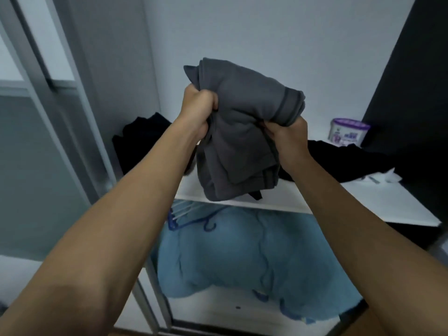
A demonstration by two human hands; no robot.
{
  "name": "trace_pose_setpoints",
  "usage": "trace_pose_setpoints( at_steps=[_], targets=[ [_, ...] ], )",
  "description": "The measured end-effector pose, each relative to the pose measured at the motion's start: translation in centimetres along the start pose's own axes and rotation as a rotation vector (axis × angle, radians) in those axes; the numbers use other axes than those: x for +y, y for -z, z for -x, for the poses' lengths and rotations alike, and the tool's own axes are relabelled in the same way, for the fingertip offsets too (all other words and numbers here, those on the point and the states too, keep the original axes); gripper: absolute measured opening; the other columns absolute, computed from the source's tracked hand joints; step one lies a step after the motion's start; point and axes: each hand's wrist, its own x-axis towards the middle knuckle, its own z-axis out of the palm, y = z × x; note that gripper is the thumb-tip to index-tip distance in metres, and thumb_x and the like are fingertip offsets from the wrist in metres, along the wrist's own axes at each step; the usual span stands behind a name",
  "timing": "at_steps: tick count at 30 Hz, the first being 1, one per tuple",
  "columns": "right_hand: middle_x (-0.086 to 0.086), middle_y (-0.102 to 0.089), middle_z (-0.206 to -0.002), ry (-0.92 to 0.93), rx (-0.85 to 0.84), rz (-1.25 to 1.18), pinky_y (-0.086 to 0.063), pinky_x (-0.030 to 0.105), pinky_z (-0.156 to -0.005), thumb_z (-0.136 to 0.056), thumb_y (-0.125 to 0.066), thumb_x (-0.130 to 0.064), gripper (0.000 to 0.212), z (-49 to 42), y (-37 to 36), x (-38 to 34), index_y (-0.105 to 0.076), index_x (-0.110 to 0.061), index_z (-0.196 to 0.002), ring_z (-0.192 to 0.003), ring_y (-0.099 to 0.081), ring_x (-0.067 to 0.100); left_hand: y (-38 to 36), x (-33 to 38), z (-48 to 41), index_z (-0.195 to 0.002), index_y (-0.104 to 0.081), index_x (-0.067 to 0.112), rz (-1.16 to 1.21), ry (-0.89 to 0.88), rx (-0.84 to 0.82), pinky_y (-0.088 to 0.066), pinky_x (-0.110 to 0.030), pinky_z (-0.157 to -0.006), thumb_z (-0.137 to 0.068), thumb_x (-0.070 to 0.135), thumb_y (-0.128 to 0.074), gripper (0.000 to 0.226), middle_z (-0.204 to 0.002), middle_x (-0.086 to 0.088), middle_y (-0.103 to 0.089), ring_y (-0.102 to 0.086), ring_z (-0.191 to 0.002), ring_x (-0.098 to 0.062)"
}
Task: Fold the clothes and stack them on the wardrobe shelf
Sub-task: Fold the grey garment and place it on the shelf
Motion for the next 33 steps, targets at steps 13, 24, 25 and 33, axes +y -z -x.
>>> trace_pose_setpoints(
  at_steps=[13,24,25,33],
  targets=[
    [-0.009,-0.065,-0.124,-0.438,-0.437,0.176,-0.048,0.024,-0.09,-0.05,-0.083,-0.072,0.108,-6.7,1.6,12.4,-0.054,-0.018,-0.139,-0.113,-0.061,0.009,6.0,-12.5,-6.0,-0.098,-0.078,0.014,-0.106,0.473,-0.037,-0.056,-0.037,-0.084,-0.068,0.033,-0.078,0.036,-0.105,-0.008,-0.075,-0.071,-0.1,-0.028],
    [0.007,-0.069,-0.12,-0.439,-0.161,-0.018,-0.057,0.036,-0.088,-0.076,-0.08,-0.028,0.064,-12.7,-0.5,14.4,-0.058,-0.008,-0.133,-0.101,-0.068,0.022,5.7,-15.2,-8.9,-0.108,-0.069,0.02,-0.155,0.301,0.17,-0.06,-0.031,-0.07,-0.074,0.011,-0.074,0.036,-0.101,-0.003,-0.077,-0.074,-0.091,-0.023],
    [0.006,-0.069,-0.12,-0.501,-0.227,0.011,-0.057,0.035,-0.087,-0.076,-0.08,-0.03,0.064,-13.3,-0.5,14.5,-0.059,-0.008,-0.131,-0.1,-0.068,0.022,5.7,-15.3,-9.1,-0.107,-0.069,0.017,-0.245,0.326,0.2,-0.058,-0.029,-0.069,-0.075,0.011,-0.072,0.033,-0.102,-0.006,-0.076,-0.073,-0.089,-0.025],
    [0.004,-0.045,-0.138,-0.282,-0.211,0.441,-0.043,0.026,-0.096,-0.087,-0.066,-0.017,0.069,-12.9,-1.4,18.1,-0.035,-0.021,-0.149,-0.116,-0.051,0.014,4.0,-18.0,-9.3,-0.152,-0.028,0.021,-1.3,-0.193,0.079,-0.02,-0.047,-0.119,-0.076,0.014,-0.064,0.085,-0.16,-0.008,-0.025,-0.022,-0.147,-0.028]
  ],
)
